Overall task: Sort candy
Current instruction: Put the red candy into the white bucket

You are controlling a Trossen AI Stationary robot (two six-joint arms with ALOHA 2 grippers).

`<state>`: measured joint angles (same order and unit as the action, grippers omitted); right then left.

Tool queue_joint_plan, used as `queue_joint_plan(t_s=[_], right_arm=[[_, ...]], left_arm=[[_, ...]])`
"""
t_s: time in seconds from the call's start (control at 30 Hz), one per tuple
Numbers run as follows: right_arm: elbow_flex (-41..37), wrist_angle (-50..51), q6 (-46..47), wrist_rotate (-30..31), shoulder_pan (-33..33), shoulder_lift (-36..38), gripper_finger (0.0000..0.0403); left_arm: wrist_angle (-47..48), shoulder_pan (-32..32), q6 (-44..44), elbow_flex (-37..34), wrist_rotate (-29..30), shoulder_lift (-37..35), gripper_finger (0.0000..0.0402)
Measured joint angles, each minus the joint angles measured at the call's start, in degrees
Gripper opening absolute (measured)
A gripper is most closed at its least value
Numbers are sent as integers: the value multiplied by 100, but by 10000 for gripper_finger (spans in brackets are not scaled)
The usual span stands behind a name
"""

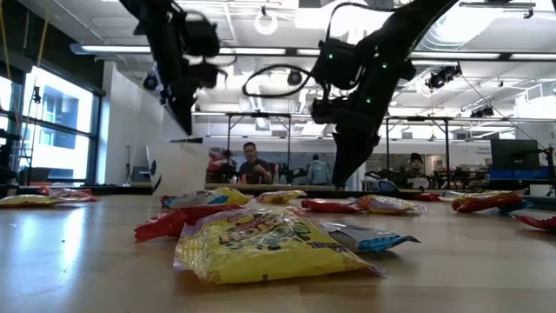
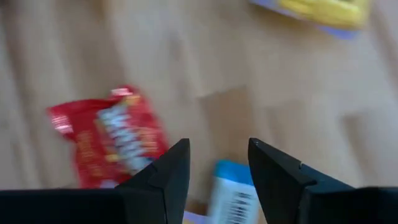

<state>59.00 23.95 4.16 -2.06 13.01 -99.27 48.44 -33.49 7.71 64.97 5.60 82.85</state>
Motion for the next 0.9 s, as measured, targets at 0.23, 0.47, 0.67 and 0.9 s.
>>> queue_joint_plan(t_s=[0.23, 0.47, 0.67, 0.9], right_arm=[[-263, -786, -150, 52, -577, -96, 158], [-268, -844, -160, -119, -607, -377, 158], [-264, -970, -165, -252, -605, -551, 136], [-252, -1175, -313, -148, -632, -550, 33]], left_arm=[[-504, 755, 94, 1, -45, -153, 0], [-673, 963, 145, -173, -28, -328, 0], [-1888, 1178, -58, -1121, -32, -845, 0], [-3326, 1711, -707, -2240, -193, -1331, 0]])
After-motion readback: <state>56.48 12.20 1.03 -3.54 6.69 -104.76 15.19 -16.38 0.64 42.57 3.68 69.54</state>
